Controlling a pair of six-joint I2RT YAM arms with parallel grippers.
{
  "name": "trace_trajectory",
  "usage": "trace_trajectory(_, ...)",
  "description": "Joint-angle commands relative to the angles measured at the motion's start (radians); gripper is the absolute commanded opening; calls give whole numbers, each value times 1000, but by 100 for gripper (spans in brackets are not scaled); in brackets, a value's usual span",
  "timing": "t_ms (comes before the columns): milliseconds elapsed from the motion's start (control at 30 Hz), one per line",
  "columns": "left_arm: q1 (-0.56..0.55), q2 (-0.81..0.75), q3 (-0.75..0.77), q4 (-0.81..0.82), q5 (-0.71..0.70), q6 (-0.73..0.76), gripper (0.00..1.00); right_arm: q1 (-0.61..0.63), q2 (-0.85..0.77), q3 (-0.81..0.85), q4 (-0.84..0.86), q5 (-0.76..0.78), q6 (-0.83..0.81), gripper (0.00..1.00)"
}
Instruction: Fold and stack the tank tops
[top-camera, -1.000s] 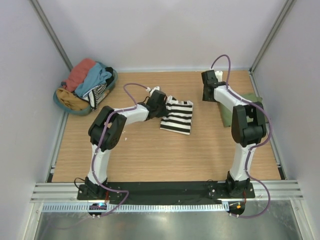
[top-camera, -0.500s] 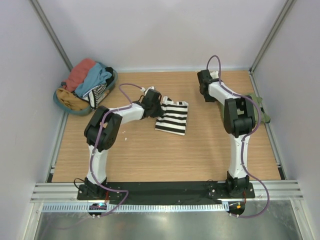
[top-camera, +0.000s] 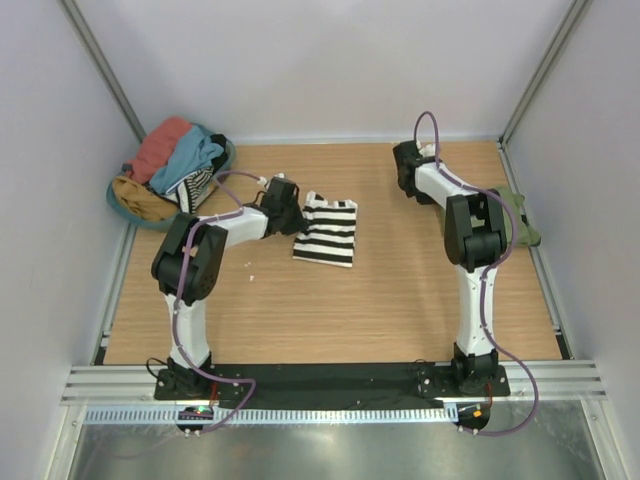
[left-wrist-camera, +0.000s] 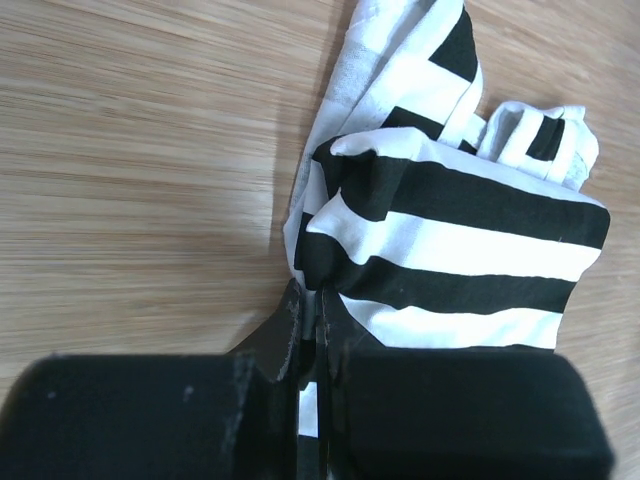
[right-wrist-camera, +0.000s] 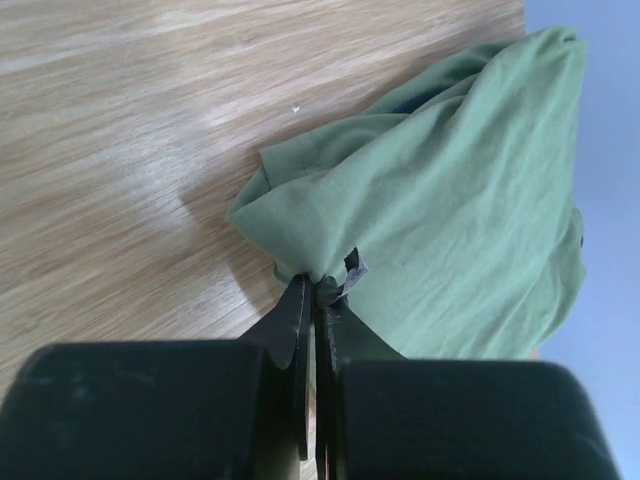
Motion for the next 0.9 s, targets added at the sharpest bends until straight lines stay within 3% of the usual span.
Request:
trace_trajectory(0, 38, -26, -43, -52, -29, 14, 0, 18, -28, -22, -8, -20, 27, 1)
trace_trajectory(267, 111, -103, -144, -40, -48, 26, 0, 160, -126, -91, -8, -109, 64, 1)
trace_trajectory(500, 162, -175, -231, -32, -65, 41, 0, 355, -193, -168, 5, -190, 96, 1)
trace_trajectory(733, 196, -215, -294, -20, -58, 44, 0, 545, -377, -482, 120, -291, 104, 1)
trace_trajectory(867, 196, -198, -284, -12, -42, 53, 0, 625, -494, -604, 68, -307, 159, 7)
